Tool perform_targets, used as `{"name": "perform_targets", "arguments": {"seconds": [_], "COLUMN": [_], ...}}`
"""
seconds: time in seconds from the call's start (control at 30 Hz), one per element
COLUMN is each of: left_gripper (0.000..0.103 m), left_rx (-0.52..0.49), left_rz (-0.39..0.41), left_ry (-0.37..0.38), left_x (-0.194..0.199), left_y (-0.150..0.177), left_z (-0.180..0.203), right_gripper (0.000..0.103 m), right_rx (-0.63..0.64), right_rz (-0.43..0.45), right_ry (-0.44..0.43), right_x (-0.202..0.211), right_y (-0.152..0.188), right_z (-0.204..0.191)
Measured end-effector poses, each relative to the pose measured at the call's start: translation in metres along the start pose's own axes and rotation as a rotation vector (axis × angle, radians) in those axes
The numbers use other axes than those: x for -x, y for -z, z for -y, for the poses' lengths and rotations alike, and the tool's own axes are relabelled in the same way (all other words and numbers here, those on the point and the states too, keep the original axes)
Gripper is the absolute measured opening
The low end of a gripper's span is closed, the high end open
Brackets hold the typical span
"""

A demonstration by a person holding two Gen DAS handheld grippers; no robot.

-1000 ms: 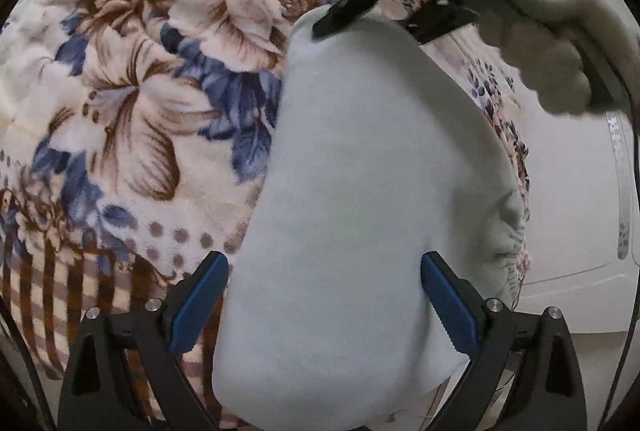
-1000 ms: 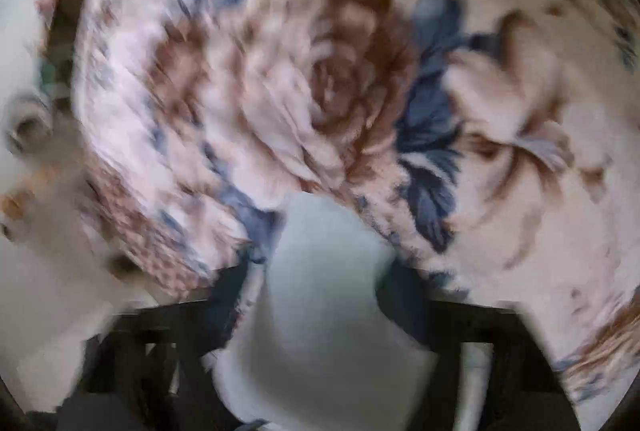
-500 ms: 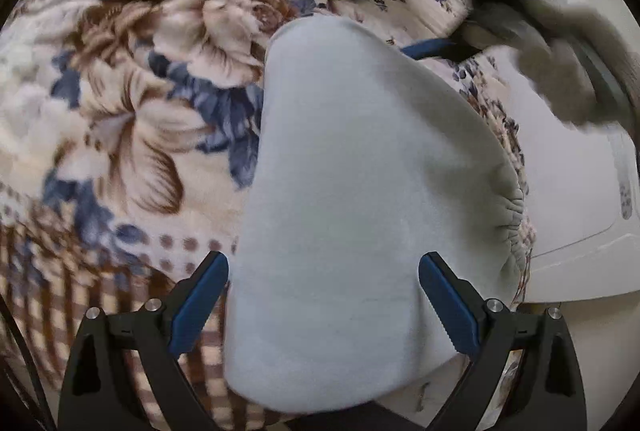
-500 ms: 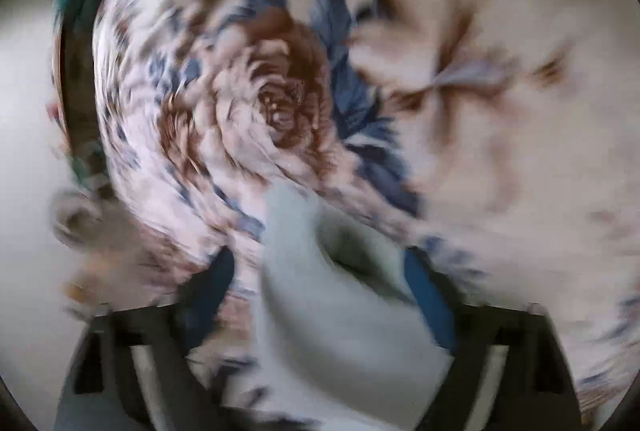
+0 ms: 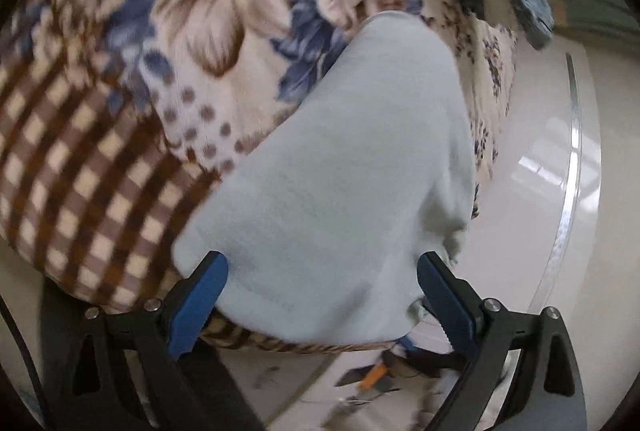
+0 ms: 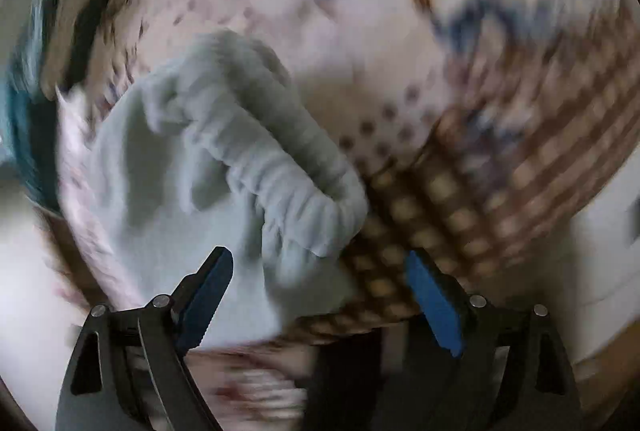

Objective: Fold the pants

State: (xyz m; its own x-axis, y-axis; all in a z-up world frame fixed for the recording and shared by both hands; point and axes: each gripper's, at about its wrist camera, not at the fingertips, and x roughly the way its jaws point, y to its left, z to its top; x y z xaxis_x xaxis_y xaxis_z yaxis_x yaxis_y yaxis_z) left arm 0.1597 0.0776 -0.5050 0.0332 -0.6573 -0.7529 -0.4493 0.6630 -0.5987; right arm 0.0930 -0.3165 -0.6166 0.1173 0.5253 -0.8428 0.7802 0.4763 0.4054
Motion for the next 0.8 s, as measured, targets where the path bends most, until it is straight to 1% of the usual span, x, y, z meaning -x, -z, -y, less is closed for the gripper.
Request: {"name": "perform_targets", "arguments": {"seconds": [0.03, 0.07, 0.1, 0.13, 0.17, 0.2, 0.23, 0.27, 0.3, 0.33, 0.4, 0.43, 0.47, 0.5, 0.57, 0.6, 0.63, 0.67, 0.7, 0.77, 0.8], "left_gripper": [0.096, 0.094, 0.081, 0.075, 0.063, 0.055, 0.055, 0.054, 0.054, 0.054, 0.054, 0.054, 0.057, 0.059, 0.06, 0.064, 0.071, 0.086, 0.091, 0.091, 0.091], "left_rx": [0.001, 0.001, 0.003, -0.008, -0.03, -0.067, -0.098, -0.131, -0.148, -0.153, -0.153, -0.153, -0.152, -0.153, -0.182, -0.222, -0.265, -0.303, -0.358, -0.43, -0.47], "left_rz": [0.008, 0.026, 0.056, 0.063, 0.072, 0.099, 0.11, 0.11, 0.111, 0.108, 0.097, 0.087, 0.069, 0.052, 0.011, -0.012, -0.023, -0.023, -0.017, -0.022, -0.022], "left_ry": [0.005, 0.012, 0.006, 0.004, -0.007, -0.021, -0.023, -0.034, -0.05, -0.057, -0.083, -0.095, -0.106, -0.117, -0.125, -0.147, -0.169, -0.185, -0.217, -0.242, -0.24], "left_x": [-0.002, -0.004, -0.004, -0.003, -0.001, 0.003, 0.006, 0.008, 0.008, 0.006, -0.001, -0.003, -0.005, -0.005, 0.002, 0.009, 0.016, 0.024, 0.031, 0.033, 0.031], "left_y": [-0.001, -0.002, -0.002, -0.002, -0.002, -0.002, -0.002, 0.0, 0.001, 0.001, 0.0, 0.0, -0.001, 0.0, 0.002, 0.006, 0.011, 0.017, 0.021, 0.02, 0.016], "left_z": [0.0, -0.001, -0.002, -0.001, 0.0, 0.005, 0.008, 0.01, 0.012, 0.011, 0.007, 0.005, 0.003, 0.001, 0.003, 0.006, 0.01, 0.011, 0.017, 0.027, 0.034], "right_gripper": [0.047, 0.027, 0.027, 0.02, 0.019, 0.019, 0.018, 0.018, 0.018, 0.019, 0.019, 0.021, 0.034, 0.043, 0.082, 0.087, 0.089, 0.094, 0.096, 0.098, 0.099], "right_rx": [-0.026, -0.038, -0.063, -0.079, -0.072, -0.069, -0.069, -0.064, -0.059, -0.063, -0.078, -0.071, -0.074, -0.078, -0.049, -0.025, 0.0, 0.013, 0.036, 0.087, 0.122], "right_rz": [0.0, 0.0, 0.005, 0.025, 0.047, 0.074, 0.097, 0.102, 0.095, 0.074, 0.057, 0.037, 0.028, 0.02, 0.008, 0.012, 0.032, 0.044, 0.056, 0.09, 0.106], "right_ry": [-0.097, -0.129, -0.152, -0.178, -0.21, -0.243, -0.284, -0.294, -0.279, -0.248, -0.19, -0.162, -0.147, -0.14, -0.119, -0.114, -0.144, -0.156, -0.154, -0.157, -0.155], "right_x": [-0.012, -0.02, -0.022, -0.019, -0.009, 0.002, 0.018, 0.027, 0.03, 0.02, 0.0, -0.013, -0.022, -0.029, -0.029, -0.023, -0.012, -0.004, 0.005, 0.015, 0.02], "right_y": [-0.002, -0.002, -0.001, 0.003, 0.01, 0.018, 0.028, 0.036, 0.043, 0.051, 0.051, 0.045, 0.04, 0.034, 0.027, 0.025, 0.025, 0.026, 0.026, 0.024, 0.019], "right_z": [0.007, 0.008, 0.011, 0.012, 0.011, 0.011, 0.014, 0.017, 0.02, 0.025, 0.038, 0.043, 0.047, 0.051, 0.054, 0.055, 0.058, 0.061, 0.064, 0.066, 0.066]}}
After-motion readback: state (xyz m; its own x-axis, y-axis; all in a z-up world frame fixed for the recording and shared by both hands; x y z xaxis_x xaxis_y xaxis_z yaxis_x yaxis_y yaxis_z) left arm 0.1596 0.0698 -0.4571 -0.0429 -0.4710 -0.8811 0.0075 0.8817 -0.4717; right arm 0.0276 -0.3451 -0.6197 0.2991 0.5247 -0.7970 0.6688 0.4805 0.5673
